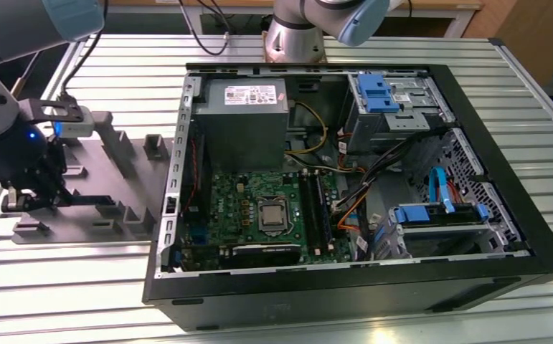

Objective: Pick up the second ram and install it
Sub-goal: 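Pick up the second ram and move it above second insertion slot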

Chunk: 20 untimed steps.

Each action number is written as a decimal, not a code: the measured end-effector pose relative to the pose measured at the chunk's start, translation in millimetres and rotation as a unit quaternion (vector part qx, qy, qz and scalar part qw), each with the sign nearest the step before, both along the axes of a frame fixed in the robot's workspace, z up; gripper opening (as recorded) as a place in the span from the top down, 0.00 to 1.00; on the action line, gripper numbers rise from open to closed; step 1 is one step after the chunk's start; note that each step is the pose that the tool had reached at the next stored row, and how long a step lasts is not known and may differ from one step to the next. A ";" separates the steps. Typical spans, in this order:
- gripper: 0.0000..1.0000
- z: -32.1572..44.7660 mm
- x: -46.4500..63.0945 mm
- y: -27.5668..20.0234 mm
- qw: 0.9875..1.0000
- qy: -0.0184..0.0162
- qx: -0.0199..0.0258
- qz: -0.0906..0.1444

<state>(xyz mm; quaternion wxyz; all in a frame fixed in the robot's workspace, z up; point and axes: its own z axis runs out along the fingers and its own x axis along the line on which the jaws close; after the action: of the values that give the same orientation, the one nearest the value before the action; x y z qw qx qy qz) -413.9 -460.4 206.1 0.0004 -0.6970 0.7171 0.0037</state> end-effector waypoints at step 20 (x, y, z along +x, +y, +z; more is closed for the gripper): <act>0.86 3.8 0.0 0.0 1.000 0.000 0.000 0.000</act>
<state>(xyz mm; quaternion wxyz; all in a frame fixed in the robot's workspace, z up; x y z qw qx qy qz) -413.9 -460.4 209.9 0.0004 -0.6970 0.7171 0.0037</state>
